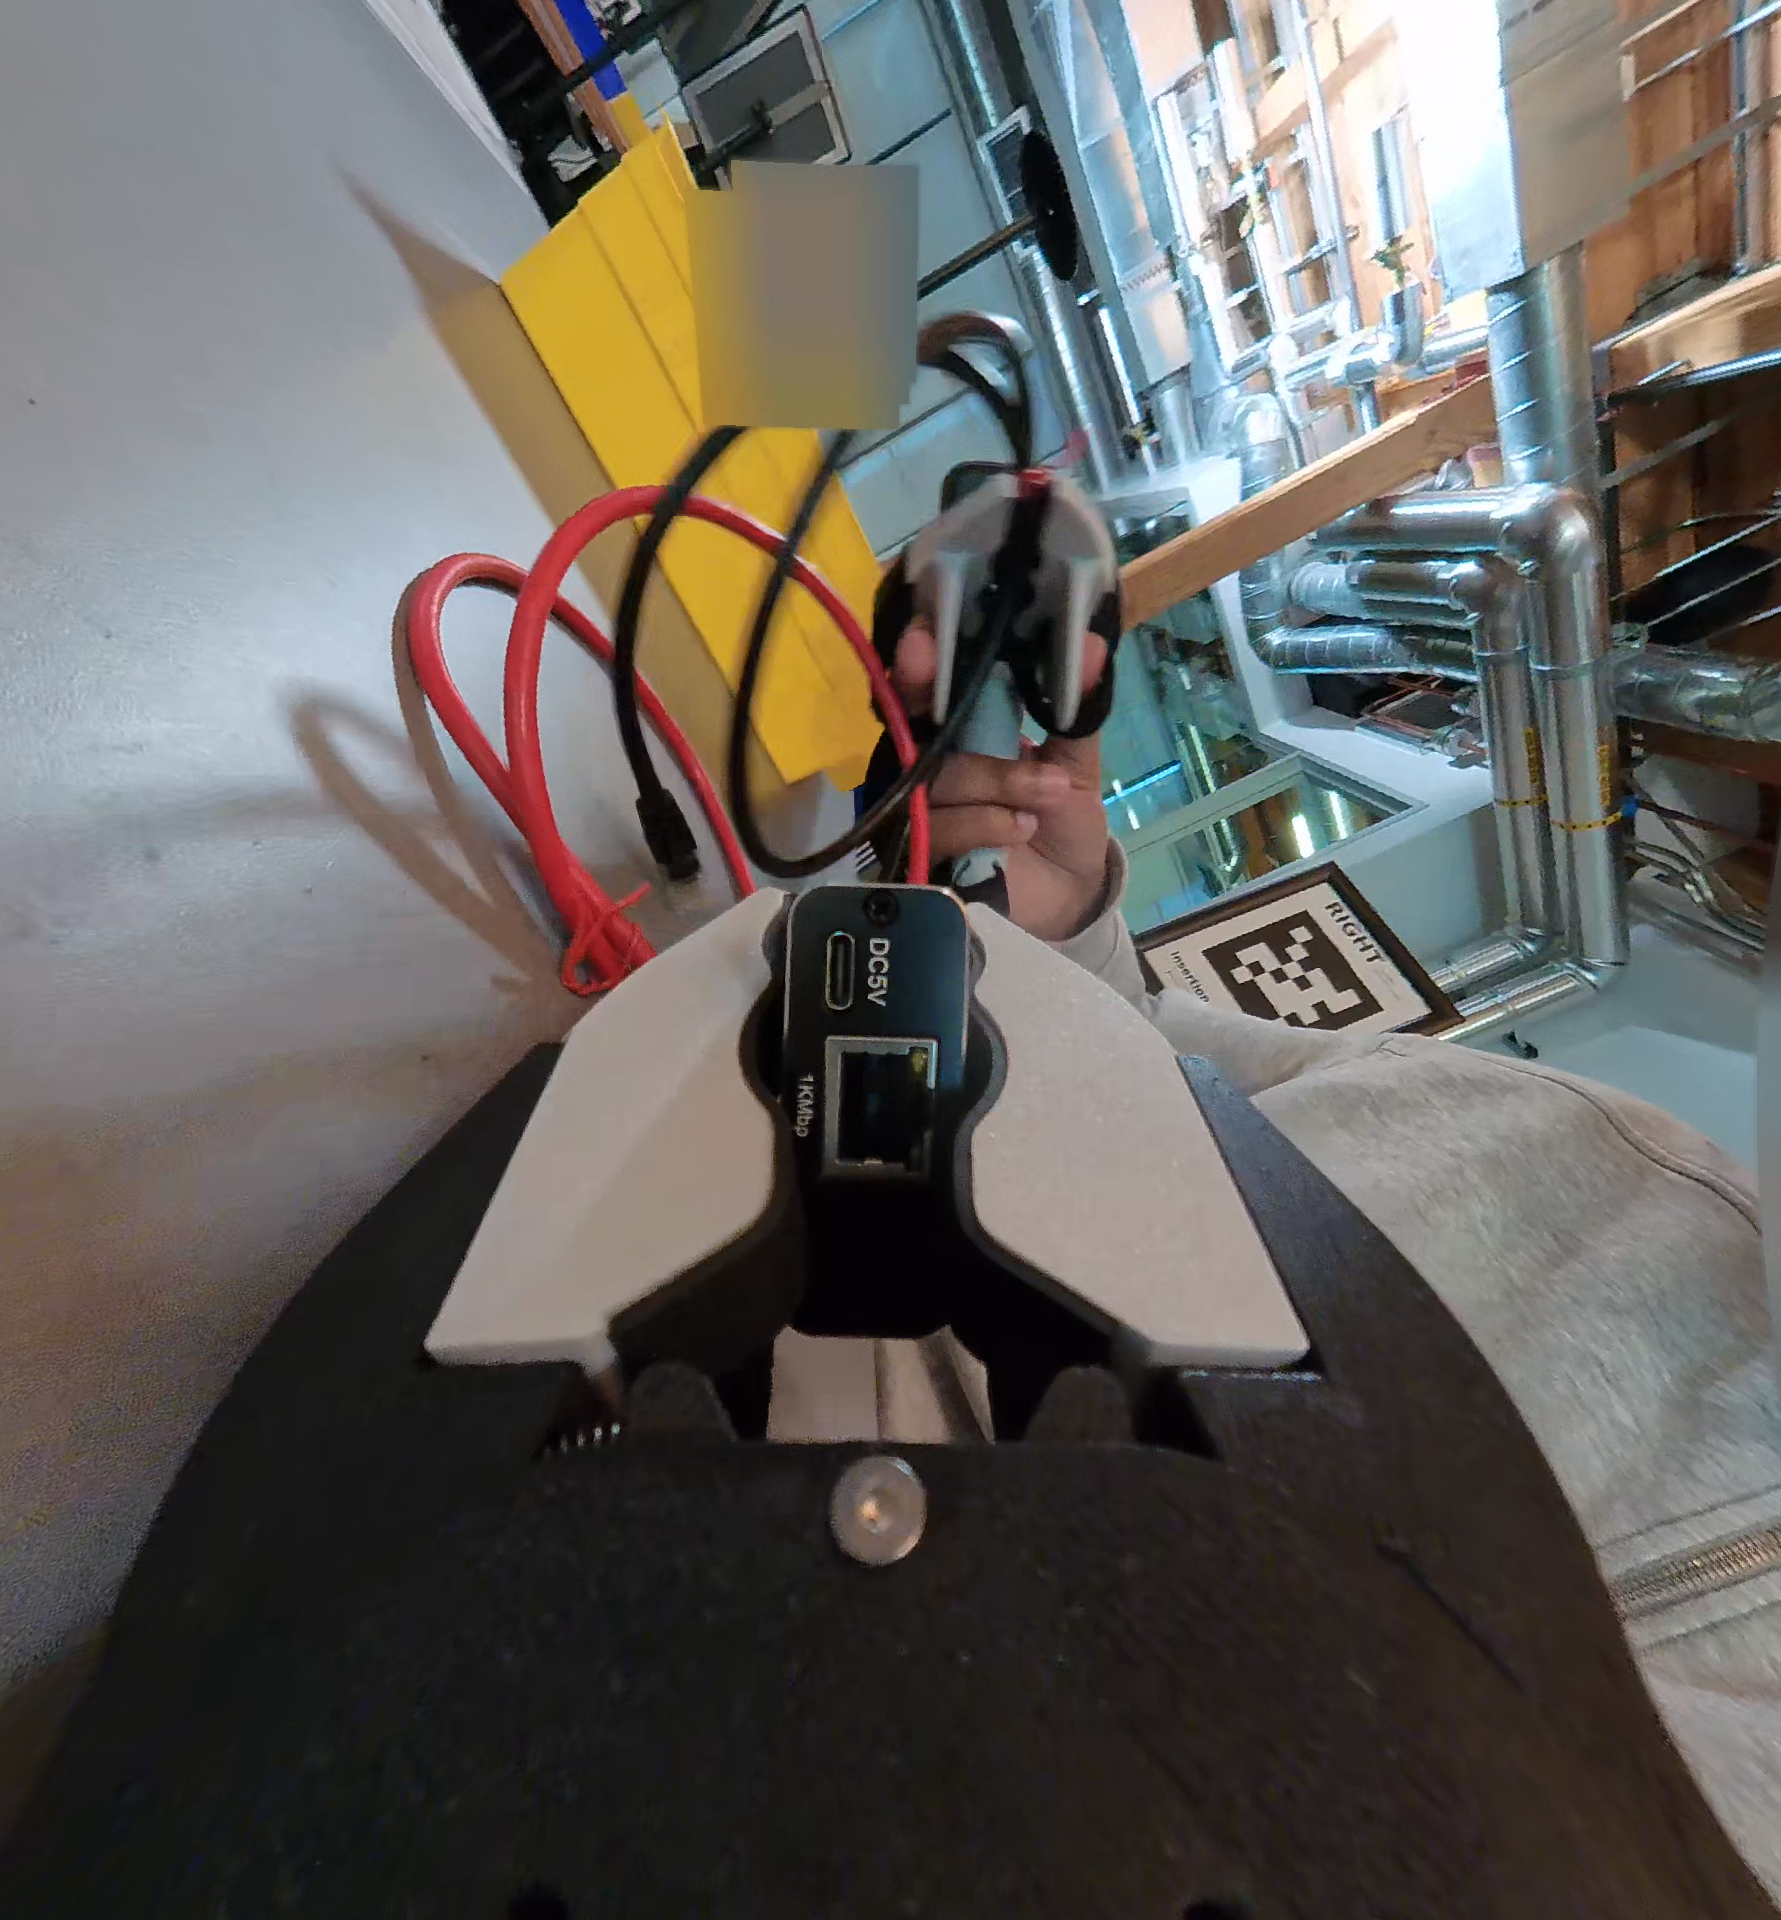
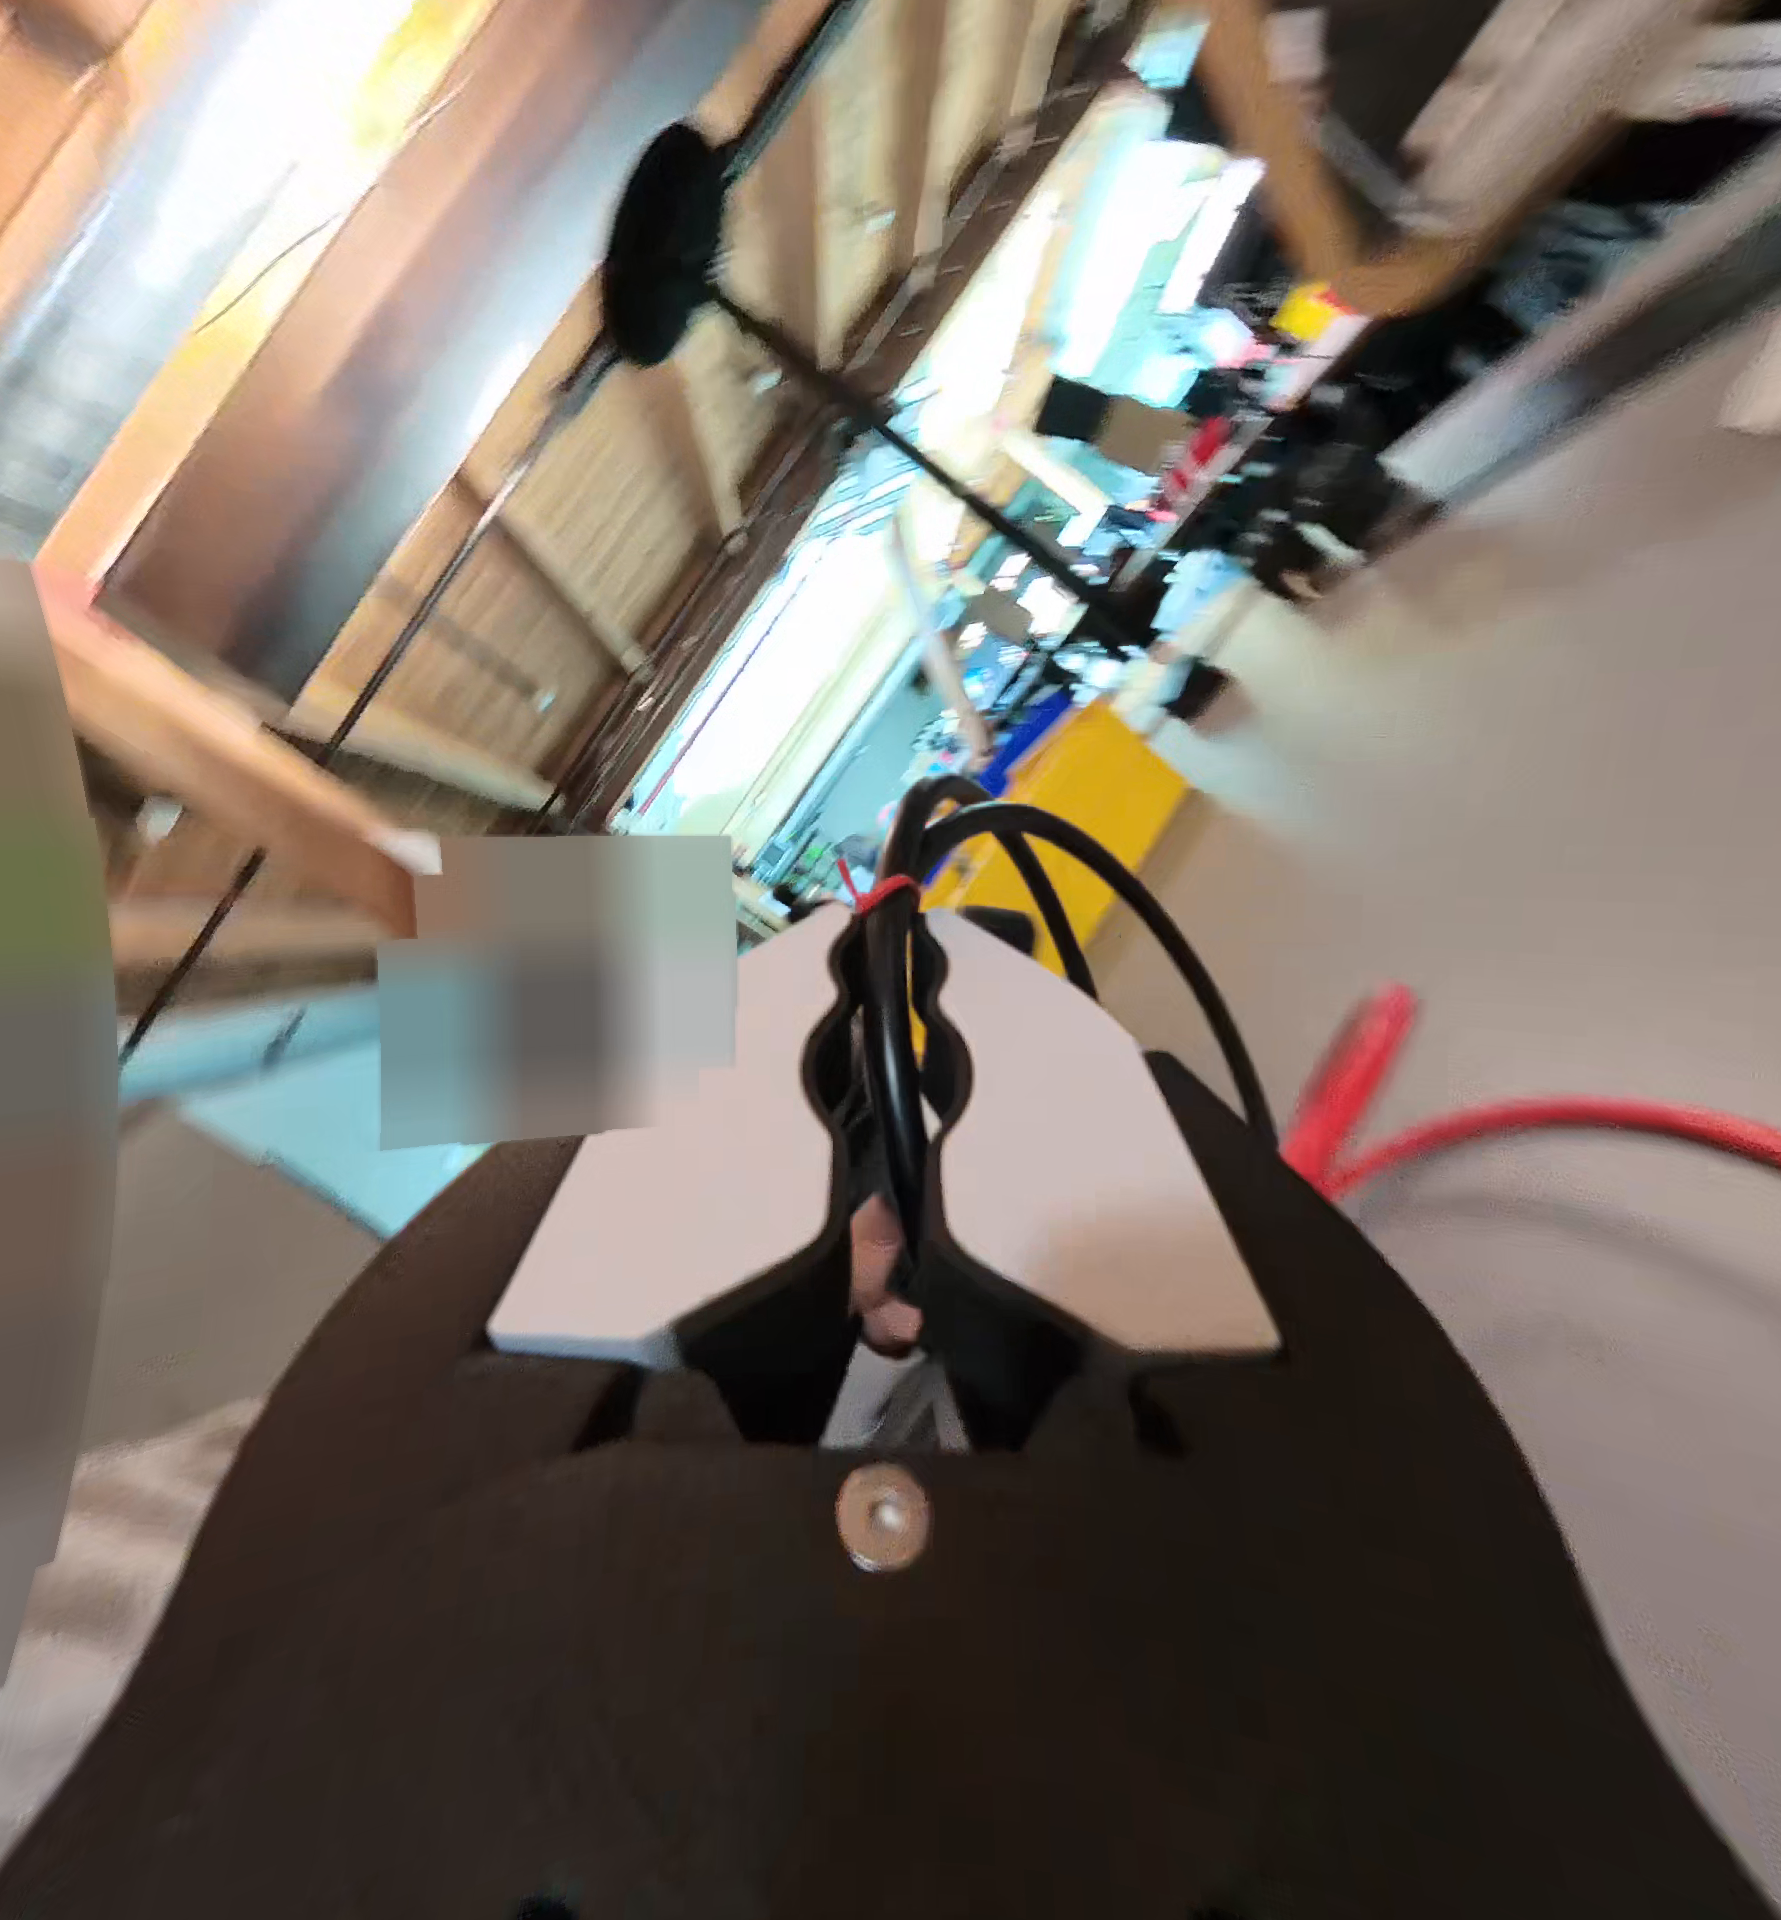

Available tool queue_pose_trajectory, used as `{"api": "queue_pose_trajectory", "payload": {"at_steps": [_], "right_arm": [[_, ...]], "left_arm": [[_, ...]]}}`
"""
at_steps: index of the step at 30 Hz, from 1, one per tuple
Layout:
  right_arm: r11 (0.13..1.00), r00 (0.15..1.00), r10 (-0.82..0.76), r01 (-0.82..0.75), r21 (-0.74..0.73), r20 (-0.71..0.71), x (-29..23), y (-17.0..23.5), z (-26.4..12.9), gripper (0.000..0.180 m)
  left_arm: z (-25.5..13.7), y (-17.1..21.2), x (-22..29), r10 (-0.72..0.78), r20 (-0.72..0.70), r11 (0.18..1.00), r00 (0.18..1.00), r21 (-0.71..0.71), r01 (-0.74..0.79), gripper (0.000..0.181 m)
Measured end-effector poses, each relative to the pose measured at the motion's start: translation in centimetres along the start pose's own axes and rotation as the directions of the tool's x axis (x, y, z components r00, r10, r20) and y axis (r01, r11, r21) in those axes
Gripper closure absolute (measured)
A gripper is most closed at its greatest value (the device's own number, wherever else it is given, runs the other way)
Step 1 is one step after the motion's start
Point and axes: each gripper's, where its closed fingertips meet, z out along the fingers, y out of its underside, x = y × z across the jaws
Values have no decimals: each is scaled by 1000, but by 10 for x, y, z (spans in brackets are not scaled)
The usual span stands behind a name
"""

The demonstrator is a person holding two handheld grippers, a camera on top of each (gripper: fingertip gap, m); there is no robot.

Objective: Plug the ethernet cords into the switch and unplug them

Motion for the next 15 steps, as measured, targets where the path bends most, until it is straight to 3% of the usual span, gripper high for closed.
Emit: {"api": "queue_pose_trajectory", "payload": {"at_steps": [4, 7, 12, 15], "right_arm": [[997, 978, 82, -83, 0, -192, 49, 1, -14, 173], [999, 966, -11, -1, -48, -260, 57, 1, -16, 169], [979, 917, -195, 162, -123, -347, 63, -4, -19, 145], [929, 850, -370, 343, -140, -375, 53, -14, -19, 132]], "left_arm": [[3, 4, -8, 15, 68, 1000, 998, -28, -13, 155], [3, 4, -10, 8, 86, 1000, 996, -24, -5, 156], [0, -2, -13, -19, 95, 1000, 995, 22, 17, 155], [-3, -6, -17, -35, 118, 998, 992, 54, 29, 155]]}}
